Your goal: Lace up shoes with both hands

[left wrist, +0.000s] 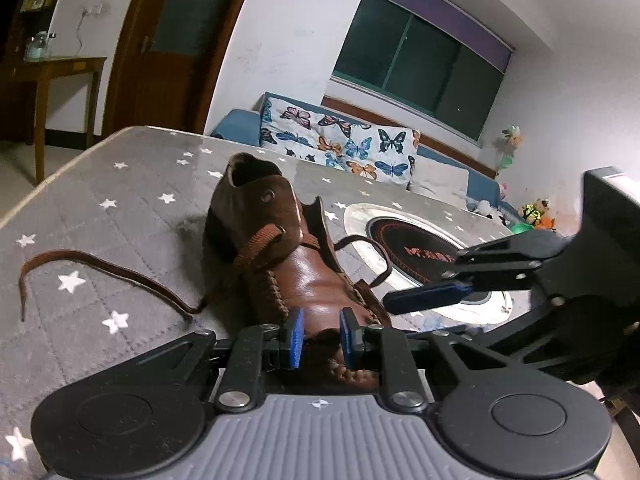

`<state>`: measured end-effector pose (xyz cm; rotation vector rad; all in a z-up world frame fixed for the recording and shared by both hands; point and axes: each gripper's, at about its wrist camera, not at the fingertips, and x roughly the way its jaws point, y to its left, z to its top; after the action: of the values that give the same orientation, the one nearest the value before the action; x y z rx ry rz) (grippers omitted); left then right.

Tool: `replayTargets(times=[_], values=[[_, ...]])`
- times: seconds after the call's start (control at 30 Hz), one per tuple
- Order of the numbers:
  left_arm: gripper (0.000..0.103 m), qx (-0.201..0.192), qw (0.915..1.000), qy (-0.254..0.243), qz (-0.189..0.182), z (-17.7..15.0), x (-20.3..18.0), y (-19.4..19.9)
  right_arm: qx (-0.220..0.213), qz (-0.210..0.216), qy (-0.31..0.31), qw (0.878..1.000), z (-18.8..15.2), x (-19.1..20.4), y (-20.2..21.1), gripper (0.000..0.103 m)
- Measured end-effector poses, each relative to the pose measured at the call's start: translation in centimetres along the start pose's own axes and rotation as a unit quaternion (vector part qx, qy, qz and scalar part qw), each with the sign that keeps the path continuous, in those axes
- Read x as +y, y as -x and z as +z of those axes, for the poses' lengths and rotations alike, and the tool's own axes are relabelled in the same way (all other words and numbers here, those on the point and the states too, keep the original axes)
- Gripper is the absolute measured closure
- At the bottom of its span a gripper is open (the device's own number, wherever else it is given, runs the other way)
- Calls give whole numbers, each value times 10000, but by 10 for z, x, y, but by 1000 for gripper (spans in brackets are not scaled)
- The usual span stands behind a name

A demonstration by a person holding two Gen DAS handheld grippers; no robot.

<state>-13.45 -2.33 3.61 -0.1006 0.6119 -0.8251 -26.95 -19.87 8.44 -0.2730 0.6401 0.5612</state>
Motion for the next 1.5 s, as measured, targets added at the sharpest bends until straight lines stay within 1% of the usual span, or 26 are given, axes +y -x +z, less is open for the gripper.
replayTargets(times=[0.03, 0.1, 0.2, 0.3, 0.33, 0.4, 0.57, 0.73, 0.77, 0.8, 0.83, 0.9, 1.0, 1.17, 1.3, 1.5], values=[[78, -31, 10000, -14, 42, 1, 2, 3, 7, 70, -76, 9999, 1, -2, -4, 70], [71, -113, 9998, -16, 131, 4, 6, 8, -1, 255, -295, 9992, 1, -7, -8, 70], [70, -236, 9994, 18, 252, 8, 13, 16, 56, 550, -717, 9959, 1, -17, -13, 71], [68, -313, 9989, 28, 344, 12, 18, 19, 65, 686, -956, 9930, -1, -24, -16, 71], [68, -324, 9988, 22, 378, 13, 19, 20, 74, 714, -1008, 9923, -1, -26, -18, 72], [67, -348, 9985, 22, 412, 17, 21, 19, 116, 756, -1013, 9919, 0, -25, -19, 81], [64, -361, 9985, -32, 414, 22, 20, 17, 168, 728, -899, 9931, 2, -20, -21, 85], [64, -345, 9986, -116, 395, 26, 19, 14, 123, 768, -1034, 9916, 2, -21, -23, 86], [64, -330, 9986, -121, 383, 26, 19, 13, 116, 773, -1038, 9915, 2, -21, -23, 88], [64, -313, 9987, -134, 380, 27, 19, 12, 107, 773, -1033, 9916, 2, -20, -23, 94], [64, -300, 9987, -151, 382, 28, 18, 11, 88, 755, -994, 9921, 2, -18, -22, 98], [64, -274, 9987, -183, 383, 30, 17, 9, 65, 697, -909, 9934, 3, -15, -21, 101], [64, -261, 9988, -253, 324, 34, 13, 5, 7, 609, -816, 9948, 3, -11, -19, 102], [64, -196, 9988, -333, 309, 44, 1, -8, -169, 341, -710, 9967, 3, -11, -7, 102], [64, -142, 9986, -278, 418, 52, -6, -20, -312, 127, -690, 9970, 5, -18, 4, 102], [64, -32, 9971, -45, 763, 58, -14, -33, -430, -251, -515, 9974, 9, -27, 17, 102]])
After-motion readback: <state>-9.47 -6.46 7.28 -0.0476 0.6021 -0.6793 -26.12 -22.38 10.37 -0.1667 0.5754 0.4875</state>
